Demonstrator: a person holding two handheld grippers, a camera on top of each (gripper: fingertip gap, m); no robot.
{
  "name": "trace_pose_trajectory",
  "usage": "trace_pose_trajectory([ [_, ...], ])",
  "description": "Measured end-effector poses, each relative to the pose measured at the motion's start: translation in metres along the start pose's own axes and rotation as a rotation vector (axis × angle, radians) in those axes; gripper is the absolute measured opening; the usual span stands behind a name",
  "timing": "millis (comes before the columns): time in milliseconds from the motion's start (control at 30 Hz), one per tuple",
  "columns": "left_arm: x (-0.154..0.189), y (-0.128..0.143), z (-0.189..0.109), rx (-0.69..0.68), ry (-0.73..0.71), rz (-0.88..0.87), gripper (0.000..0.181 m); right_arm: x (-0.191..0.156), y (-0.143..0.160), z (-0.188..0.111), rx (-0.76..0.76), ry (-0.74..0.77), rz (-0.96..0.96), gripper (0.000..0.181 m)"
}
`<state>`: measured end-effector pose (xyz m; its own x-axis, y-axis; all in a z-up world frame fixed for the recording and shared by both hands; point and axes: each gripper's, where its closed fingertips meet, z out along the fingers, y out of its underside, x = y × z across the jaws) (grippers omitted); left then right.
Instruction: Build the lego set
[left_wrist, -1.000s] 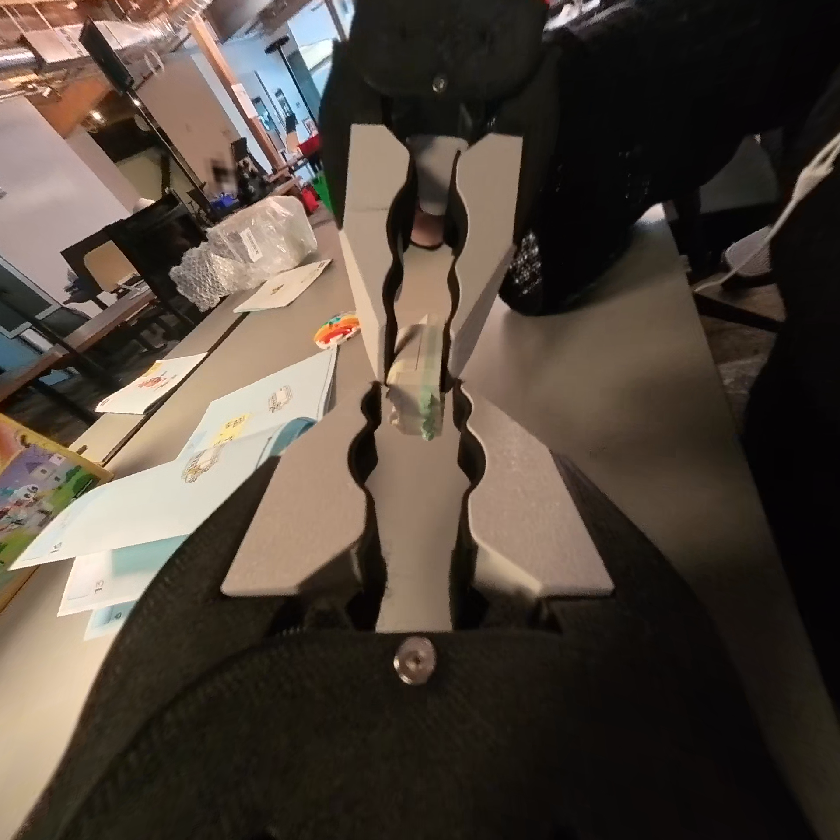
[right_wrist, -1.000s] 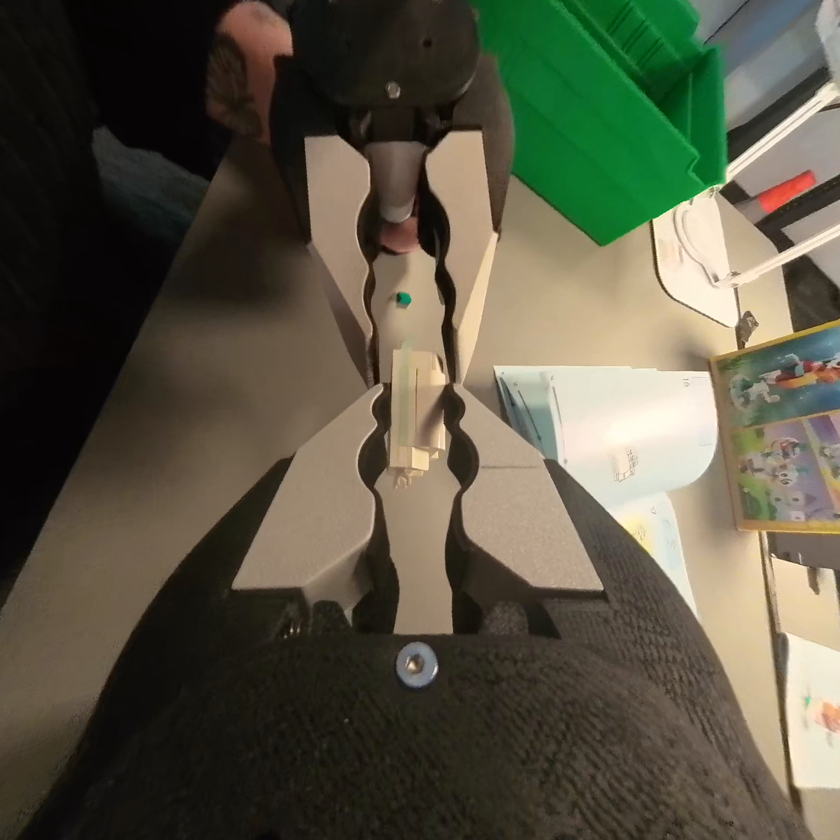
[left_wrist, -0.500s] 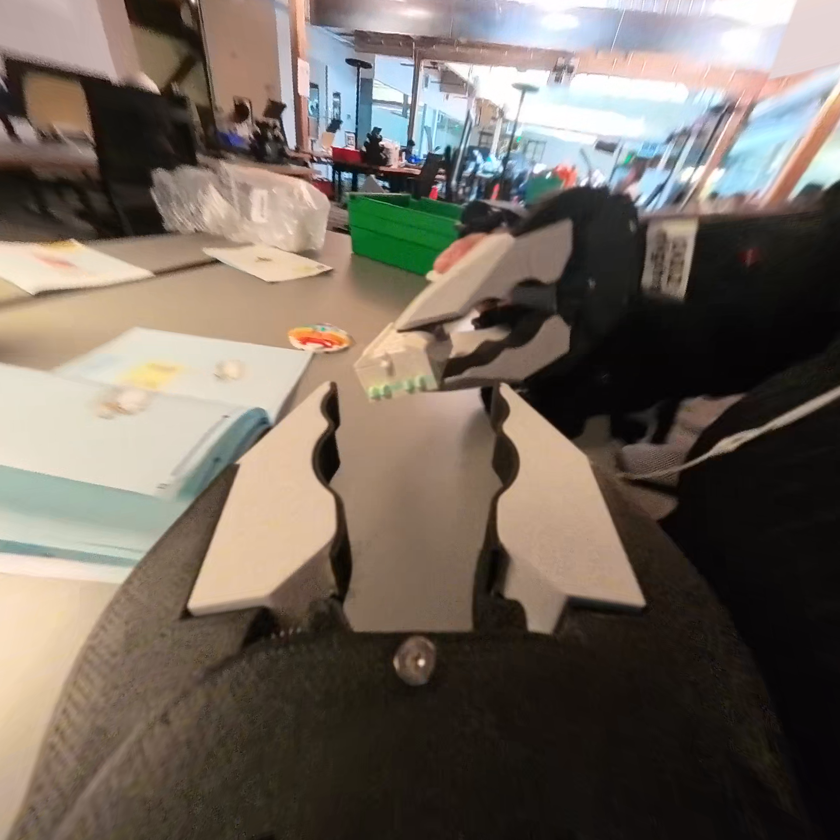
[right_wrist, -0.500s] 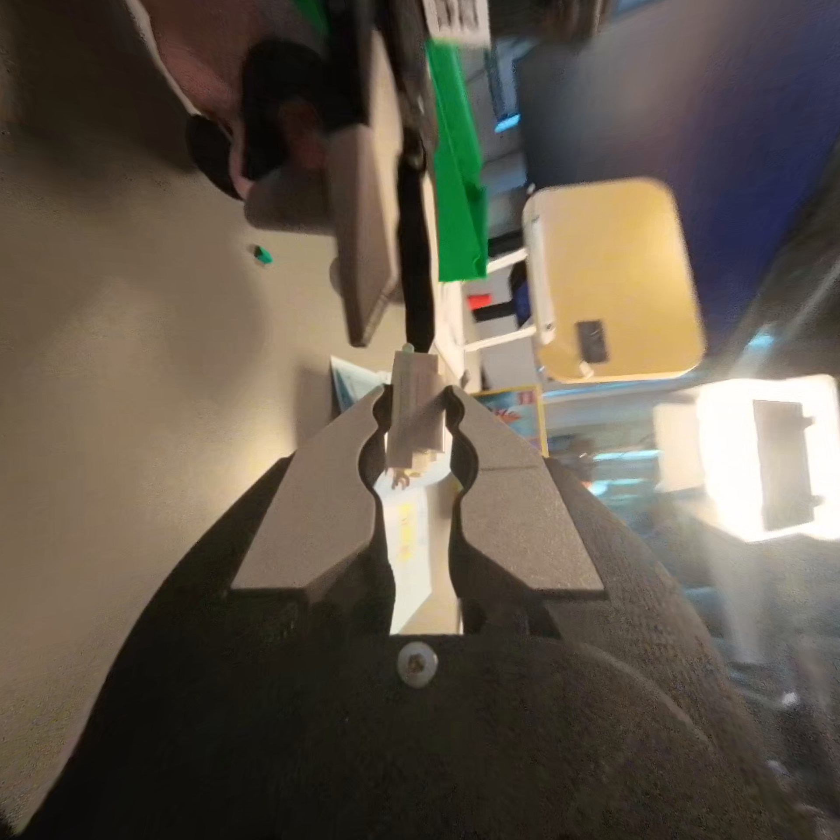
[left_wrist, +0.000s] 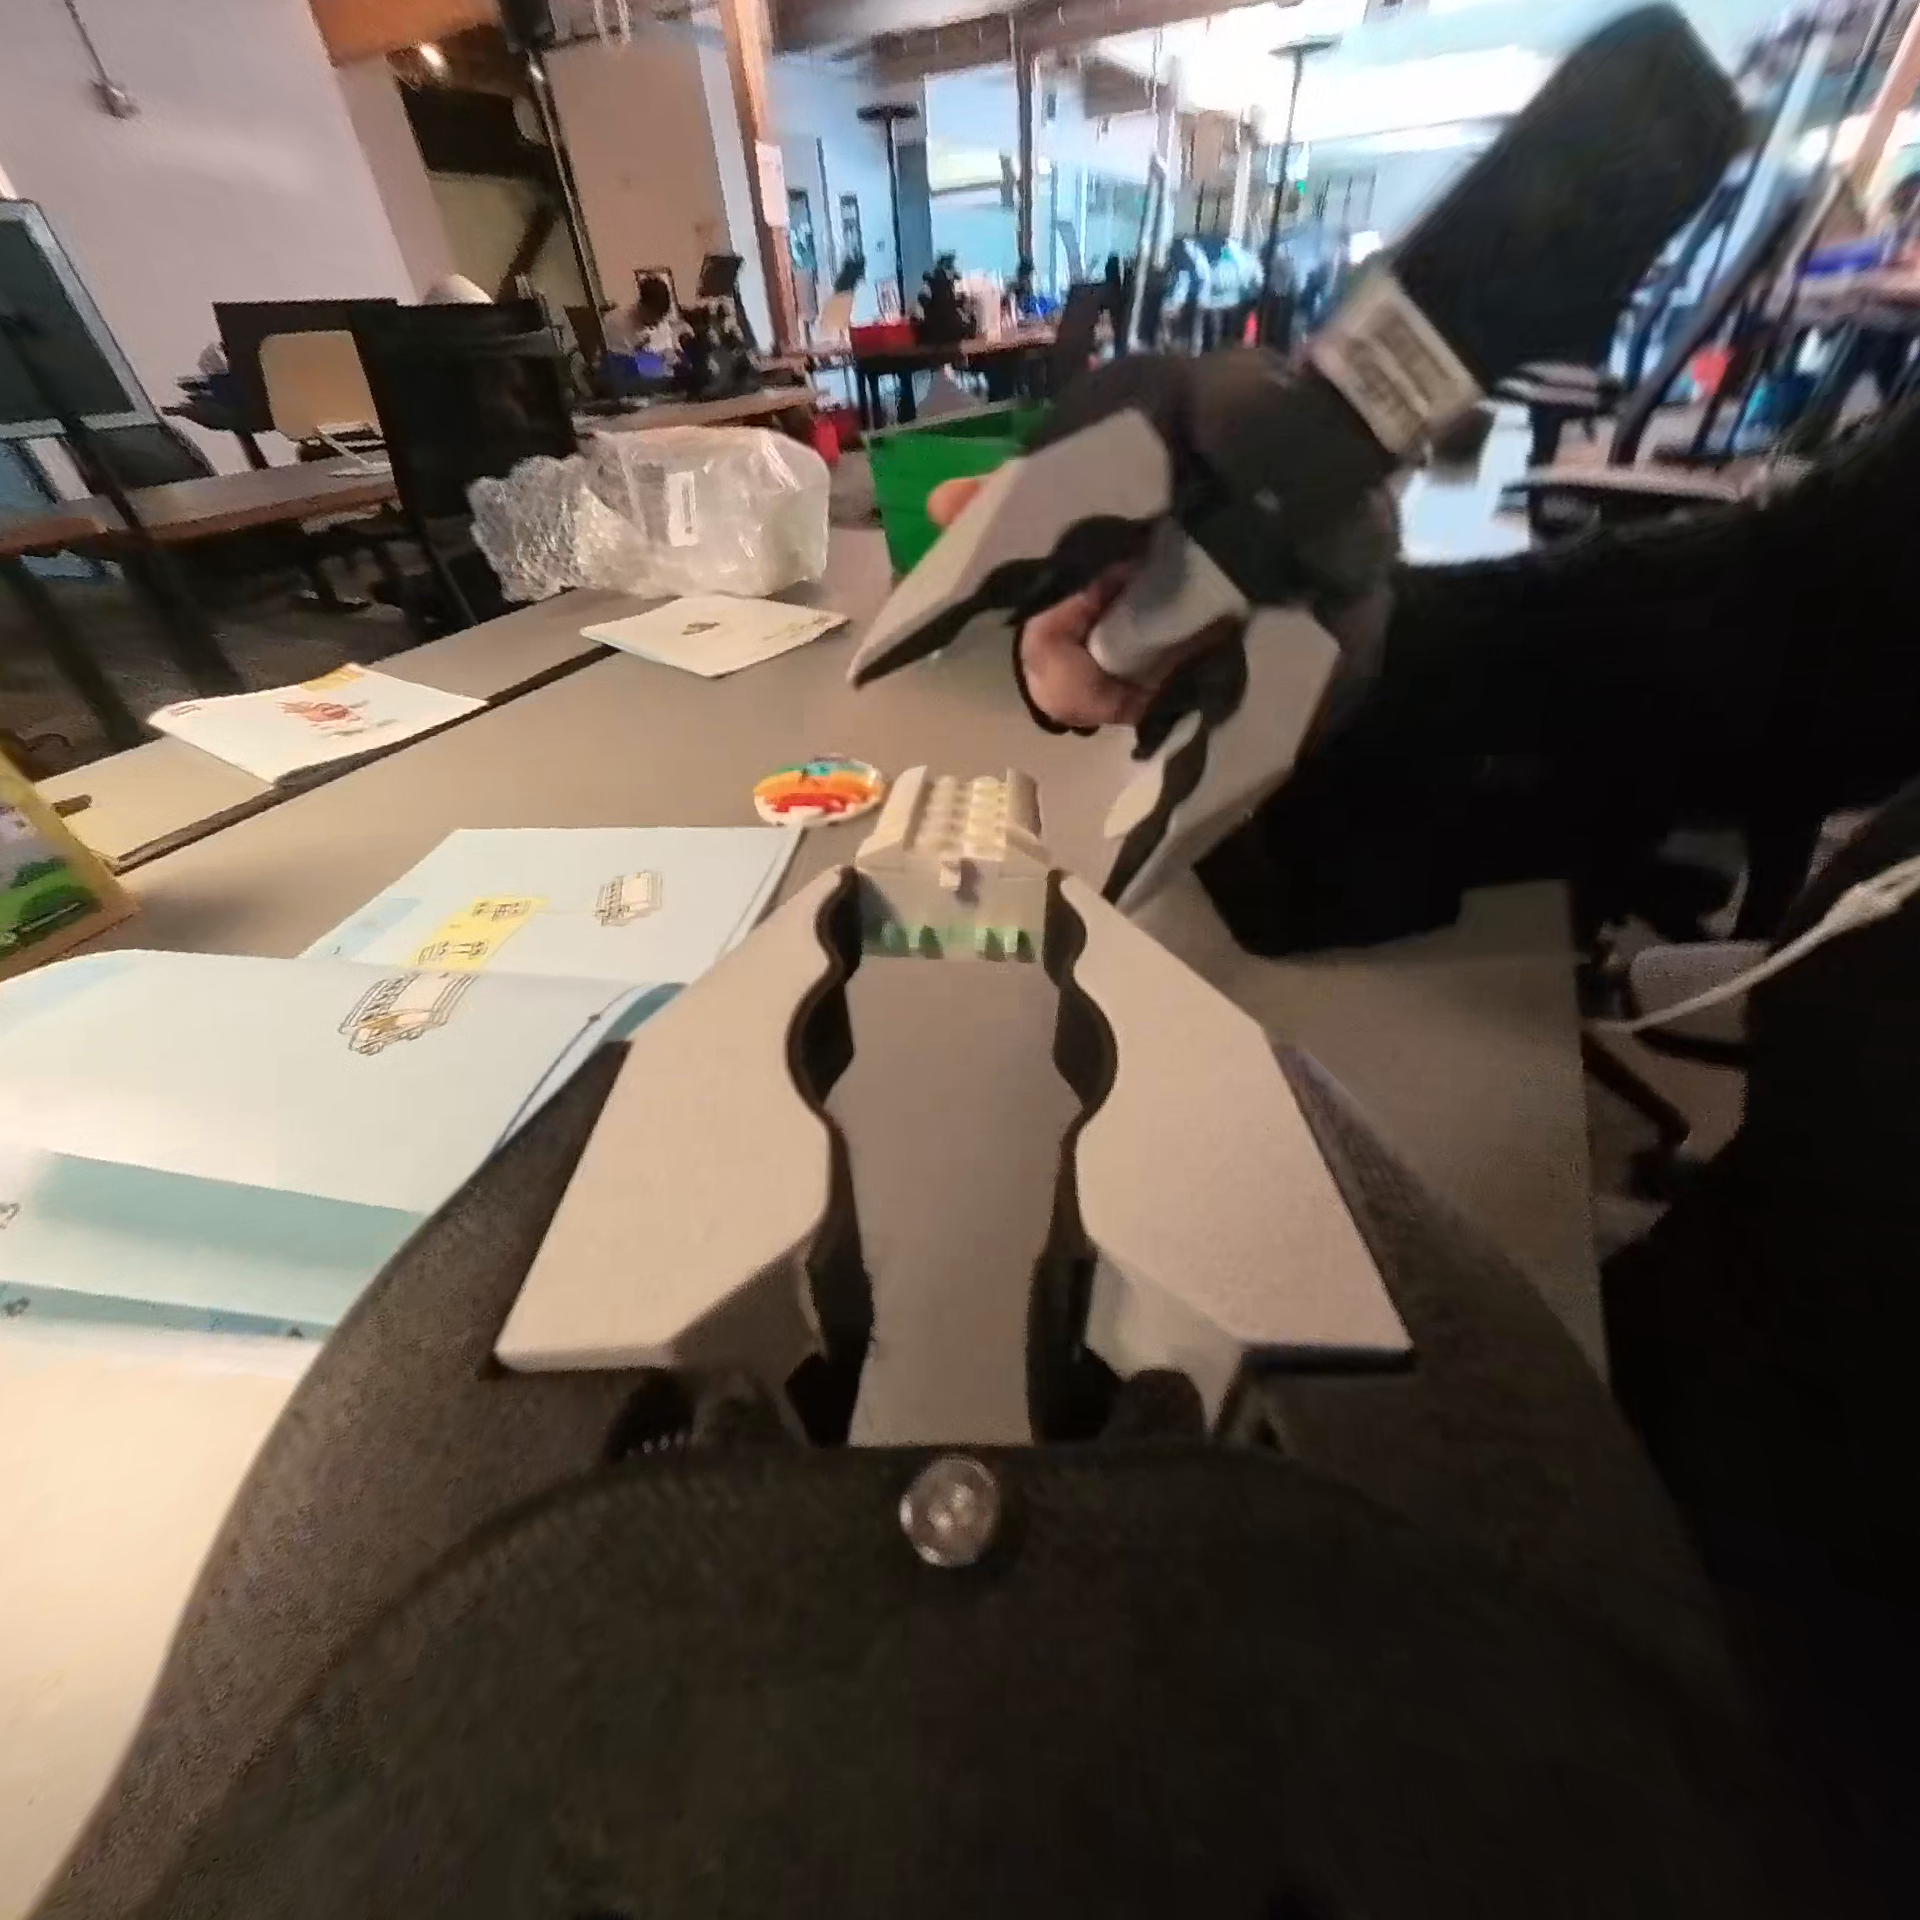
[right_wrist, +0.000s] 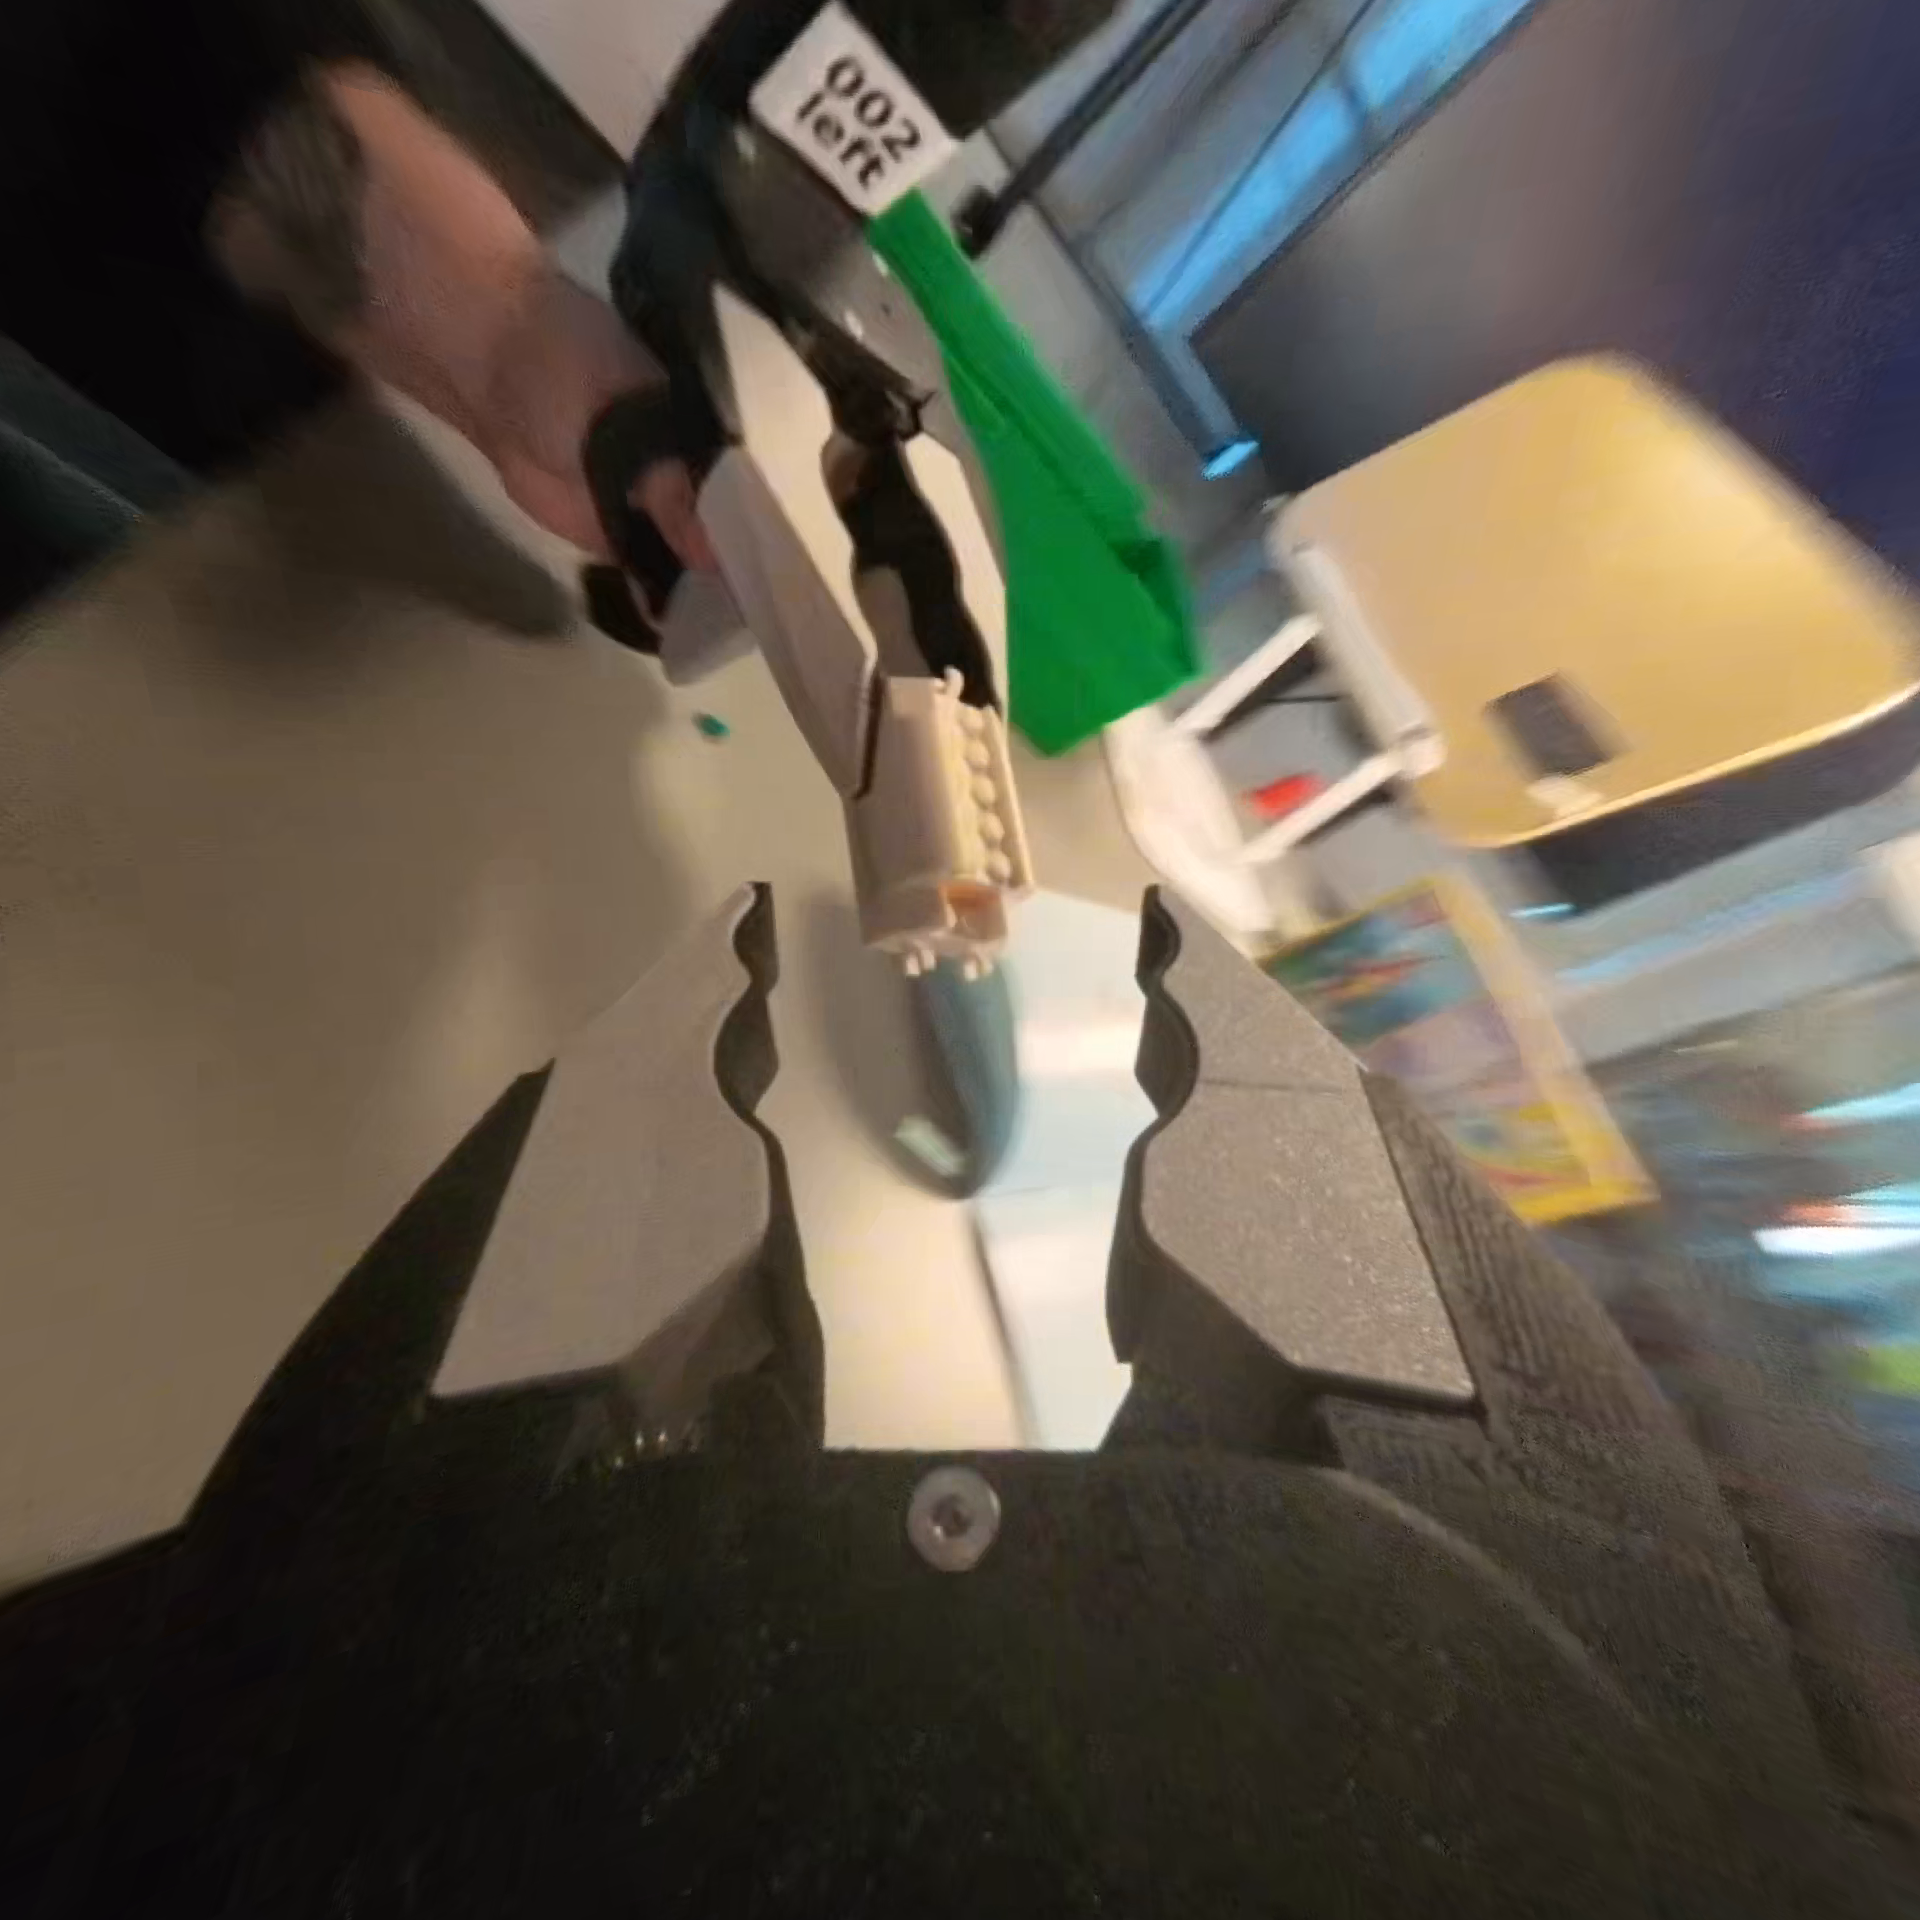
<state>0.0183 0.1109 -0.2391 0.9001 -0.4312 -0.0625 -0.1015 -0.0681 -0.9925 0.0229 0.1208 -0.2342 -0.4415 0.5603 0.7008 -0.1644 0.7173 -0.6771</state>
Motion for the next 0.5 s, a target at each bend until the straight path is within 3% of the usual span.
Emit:
trace_pose_trajectory([
  [133, 0.02, 0.012, 0.011, -0.078, 0.088, 0.053, 0.035, -0.011, 0.005, -0.012, 0.115, -0.265, 0.416, 0.063],
  [333, 0.035, 0.014, 0.029, -0.098, 0.147, 0.07, 0.035, -0.027, 0.004, -0.029, 0.224, -0.463, 0.576, 0.03],
  [433, 0.04, 0.012, 0.038, -0.082, 0.172, 0.092, 0.034, -0.027, 0.005, -0.038, 0.269, -0.491, 0.675, 0.042],
  [500, 0.04, 0.013, 0.046, -0.08, 0.171, 0.119, 0.034, -0.03, 0.011, -0.04, 0.254, -0.488, 0.667, 0.04],
])
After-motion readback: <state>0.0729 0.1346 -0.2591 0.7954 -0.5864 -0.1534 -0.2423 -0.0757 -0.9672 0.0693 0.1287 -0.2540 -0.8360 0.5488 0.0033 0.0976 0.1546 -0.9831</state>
